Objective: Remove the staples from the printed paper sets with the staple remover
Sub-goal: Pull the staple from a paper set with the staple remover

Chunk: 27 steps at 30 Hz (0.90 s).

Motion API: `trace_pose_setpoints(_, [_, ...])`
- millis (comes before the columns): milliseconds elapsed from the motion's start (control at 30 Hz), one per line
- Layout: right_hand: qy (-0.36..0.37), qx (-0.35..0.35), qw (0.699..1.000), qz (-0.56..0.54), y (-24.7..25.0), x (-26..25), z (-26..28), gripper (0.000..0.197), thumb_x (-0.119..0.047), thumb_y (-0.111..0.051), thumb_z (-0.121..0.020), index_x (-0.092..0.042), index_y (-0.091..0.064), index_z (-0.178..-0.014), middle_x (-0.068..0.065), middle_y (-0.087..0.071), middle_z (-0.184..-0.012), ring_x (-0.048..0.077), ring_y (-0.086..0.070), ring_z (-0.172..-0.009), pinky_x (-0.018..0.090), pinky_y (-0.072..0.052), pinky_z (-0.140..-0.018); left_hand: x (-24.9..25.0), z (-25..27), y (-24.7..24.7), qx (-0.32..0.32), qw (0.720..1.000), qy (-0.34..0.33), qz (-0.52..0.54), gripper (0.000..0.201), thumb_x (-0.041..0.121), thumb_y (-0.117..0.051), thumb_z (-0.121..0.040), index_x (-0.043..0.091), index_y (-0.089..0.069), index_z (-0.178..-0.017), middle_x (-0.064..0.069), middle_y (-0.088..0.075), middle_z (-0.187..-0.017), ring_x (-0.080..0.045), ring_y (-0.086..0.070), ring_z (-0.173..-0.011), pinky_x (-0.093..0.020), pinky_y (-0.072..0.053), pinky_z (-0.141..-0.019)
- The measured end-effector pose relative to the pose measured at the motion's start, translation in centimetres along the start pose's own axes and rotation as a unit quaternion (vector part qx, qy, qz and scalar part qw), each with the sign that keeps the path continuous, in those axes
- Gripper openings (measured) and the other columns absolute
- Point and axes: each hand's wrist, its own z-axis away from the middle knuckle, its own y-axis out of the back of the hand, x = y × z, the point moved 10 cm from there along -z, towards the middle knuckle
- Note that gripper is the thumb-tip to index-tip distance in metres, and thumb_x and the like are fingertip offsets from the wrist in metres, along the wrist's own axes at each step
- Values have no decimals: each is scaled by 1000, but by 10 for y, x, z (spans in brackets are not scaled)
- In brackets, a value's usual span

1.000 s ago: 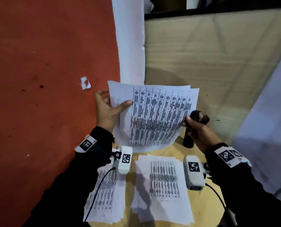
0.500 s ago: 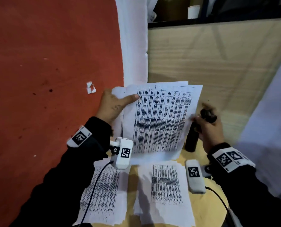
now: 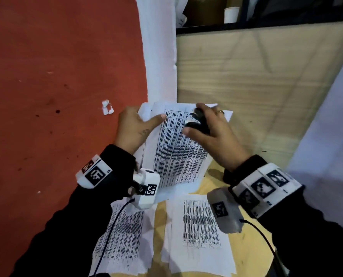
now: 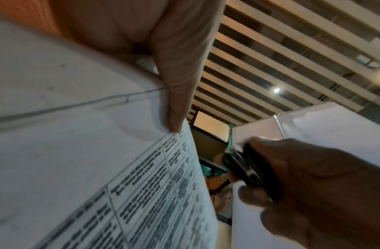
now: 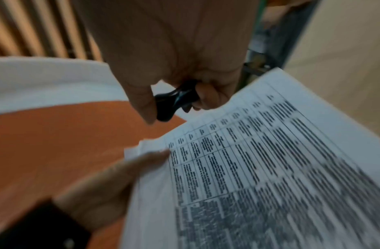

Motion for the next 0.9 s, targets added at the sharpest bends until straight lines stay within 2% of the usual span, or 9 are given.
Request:
trace_pose_setpoints(100, [107,42,985,132,0,-31,-3,60,-20,-84,-66,0,-59,-116,6,-56,-103,6,-54,-93,3,-32,-80,15,9,-1,-7,1000,13,12,75,55,-82,-51,-12,-59,-76,-23,-64,-74,-19,-50,-69,-50,-50,-61])
trace_pose_setpoints(200, [129,44,976,170,-5,-42,-4,62,-16,-85,-62,-2,-58,-116,12,-64,-106,20,-59,-93,12,-34,-75,22,15,-2,-8,999,33,25,50,38,-86,-54,7,-48,-61,-11,-54,-79,-20,-47,-72,-38,-42,-66])
trace_pose_setpoints(367, [181,36,958,218,-11,-60,1,43,-14,-76,-63,-4,-63,-102,12,-63,-92,34,-63,-76,42,-55,-63,20,13,-6,-31,999,30,21,72,54,-79,-48,-9,-58,-75,-12,-58,-75,-18,-46,-70,-36,-38,-63])
trace_pose_setpoints(433, [204,37,949,237,-12,-65,3,43,-16,-73,-62,-2,-65,-102,14,-62,-88,34,-63,-71,40,-55,-57,22,13,-7,-32,999,29,21,86,56,-80,-47,-18,-57,-85,-24,-65,-77,-19,-49,-70,-38,-42,-64])
trace_pose_setpoints(500, [216,35,939,265,-14,-68,4,49,-17,-72,-61,0,-64,-107,14,-63,-87,33,-64,-70,35,-55,-54,24,14,-9,-32,999,30,22,77,52,-83,-49,-14,-56,-78,-31,-63,-73,-17,-47,-67,-35,-39,-60])
trace_pose_setpoints(600, [213,31,934,284,-15,-67,5,54,-15,-71,-65,-2,-60,-116,14,-67,-90,34,-65,-75,34,-53,-56,27,16,-8,-16,999,40,10,52,38,-87,-60,7,-45,-65,-12,-41,-58,-16,-33,-61,-34,-25,-54])
trace_pose_setpoints(700, [174,23,950,259,-12,-64,3,50,-12,-71,-73,-2,-52,-118,12,-69,-96,37,-64,-80,37,-51,-59,33,17,-13,-42,999,26,22,64,46,-84,-55,-8,-51,-65,-10,-46,-61,-15,-37,-61,-33,-30,-53])
trace_pose_setpoints(767, [165,17,957,238,-10,-63,3,43,-9,-71,-75,-1,-50,-112,7,-70,-101,37,-65,-81,39,-51,-60,35,18,-12,-36,999,20,16,51,40,-85,-57,2,-51,-58,-11,-46,-58,-13,-38,-58,-30,-30,-52])
trace_pose_setpoints(900, [200,14,950,240,-13,-63,2,34,-9,-66,-71,-7,-51,-102,12,-66,-97,39,-63,-75,46,-52,-57,37,19,-15,-33,999,9,21,59,47,-79,-52,-7,-60,-68,-34,-61,-69,-15,-47,-62,-40,-41,-50])
